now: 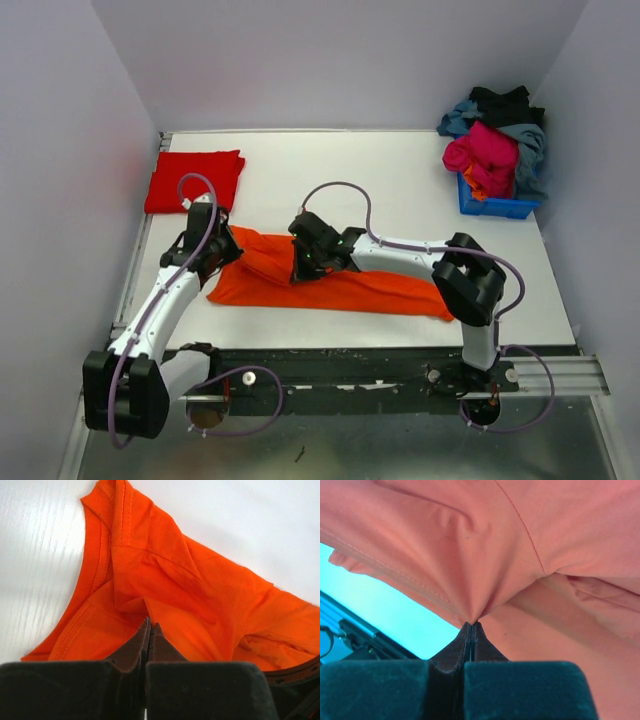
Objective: Fold and stack the t-shirts
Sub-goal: Fold the other side of the tshirt into a rectangle
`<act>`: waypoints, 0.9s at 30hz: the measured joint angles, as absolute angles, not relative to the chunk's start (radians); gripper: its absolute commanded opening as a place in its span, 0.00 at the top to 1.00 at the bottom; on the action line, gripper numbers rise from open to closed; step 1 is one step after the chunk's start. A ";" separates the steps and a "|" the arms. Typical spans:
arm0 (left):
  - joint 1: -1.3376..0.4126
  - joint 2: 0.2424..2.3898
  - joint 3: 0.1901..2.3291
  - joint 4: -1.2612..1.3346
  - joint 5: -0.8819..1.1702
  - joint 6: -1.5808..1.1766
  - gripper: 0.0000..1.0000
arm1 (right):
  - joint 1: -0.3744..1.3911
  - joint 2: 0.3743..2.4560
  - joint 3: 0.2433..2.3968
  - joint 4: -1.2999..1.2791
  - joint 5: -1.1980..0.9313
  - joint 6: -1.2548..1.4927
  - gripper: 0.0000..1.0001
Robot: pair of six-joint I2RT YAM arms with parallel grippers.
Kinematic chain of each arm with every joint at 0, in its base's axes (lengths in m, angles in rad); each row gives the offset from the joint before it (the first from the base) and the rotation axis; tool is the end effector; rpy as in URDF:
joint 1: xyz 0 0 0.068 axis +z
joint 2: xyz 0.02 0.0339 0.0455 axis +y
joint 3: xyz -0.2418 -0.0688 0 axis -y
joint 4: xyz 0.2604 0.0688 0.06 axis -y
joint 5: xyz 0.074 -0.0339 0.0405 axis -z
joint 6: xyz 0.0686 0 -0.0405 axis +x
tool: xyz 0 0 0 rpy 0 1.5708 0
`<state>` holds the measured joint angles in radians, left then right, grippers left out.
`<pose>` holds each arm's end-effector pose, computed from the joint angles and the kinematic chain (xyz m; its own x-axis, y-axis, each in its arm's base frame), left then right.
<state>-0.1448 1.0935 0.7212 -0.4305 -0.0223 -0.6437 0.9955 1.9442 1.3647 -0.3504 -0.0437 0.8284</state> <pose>0.2697 -0.0378 0.1869 -0.6467 -0.5121 -0.5653 -0.3241 0.8554 -0.4041 0.2392 0.3743 0.1320 -0.9230 -0.0703 -0.3784 -0.2549 0.8482 0.4642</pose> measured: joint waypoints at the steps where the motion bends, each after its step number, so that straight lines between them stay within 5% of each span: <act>1: -0.146 1.077 0.721 -0.447 -0.022 -0.645 1.00 | 0.994 1.940 1.365 -0.352 -0.060 0.825 0.99; 10: -0.202 0.879 0.595 -0.530 -0.001 -0.739 1.00 | 0.985 1.939 1.364 -0.411 -0.184 0.780 0.99; 27: -0.247 0.875 0.513 -0.601 -0.073 -0.932 0.98 | 0.927 1.992 1.422 -0.494 -0.243 0.699 0.98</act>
